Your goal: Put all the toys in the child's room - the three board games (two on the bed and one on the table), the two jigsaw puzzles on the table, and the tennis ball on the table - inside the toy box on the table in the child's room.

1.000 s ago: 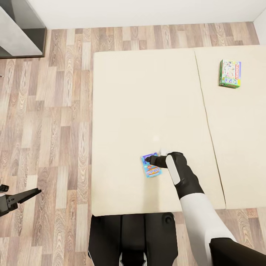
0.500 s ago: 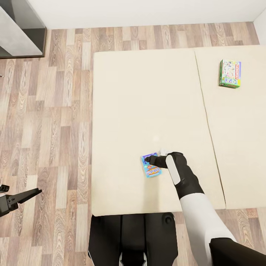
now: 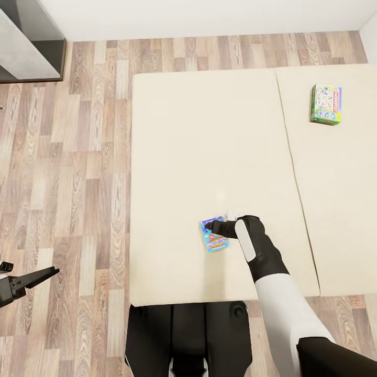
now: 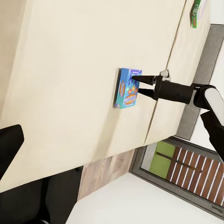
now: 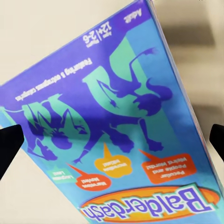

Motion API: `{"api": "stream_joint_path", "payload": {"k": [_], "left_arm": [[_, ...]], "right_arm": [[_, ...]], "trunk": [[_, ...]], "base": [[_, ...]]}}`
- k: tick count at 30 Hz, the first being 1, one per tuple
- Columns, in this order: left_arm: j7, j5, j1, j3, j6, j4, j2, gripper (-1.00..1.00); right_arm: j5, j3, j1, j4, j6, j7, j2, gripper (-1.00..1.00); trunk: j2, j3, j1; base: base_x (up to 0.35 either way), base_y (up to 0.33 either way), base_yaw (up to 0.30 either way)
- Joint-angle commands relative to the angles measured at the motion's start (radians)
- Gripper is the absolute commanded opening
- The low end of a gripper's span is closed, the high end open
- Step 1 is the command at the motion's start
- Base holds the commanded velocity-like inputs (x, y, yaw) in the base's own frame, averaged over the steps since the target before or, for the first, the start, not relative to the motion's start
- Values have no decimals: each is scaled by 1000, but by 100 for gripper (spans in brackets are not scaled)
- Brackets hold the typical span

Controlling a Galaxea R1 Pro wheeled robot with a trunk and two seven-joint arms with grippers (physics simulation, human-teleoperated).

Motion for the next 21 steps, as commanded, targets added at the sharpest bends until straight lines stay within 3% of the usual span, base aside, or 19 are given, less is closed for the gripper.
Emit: {"api": "stream_joint_path", "payload": {"k": [1, 21], "left_arm": [[-5, -1, 0, 0, 11, 0, 0, 100], [-5, -2, 0, 0, 11, 0, 0, 100]], "right_arm": [[-11, -2, 0, -1, 3, -9, 1, 100], [-11, -2, 0, -1, 3, -9, 1, 100]], "trunk": [[-2, -1, 1], [-2, -1, 1]], "base": [[0, 0, 0], [-3, 0, 0]]}}
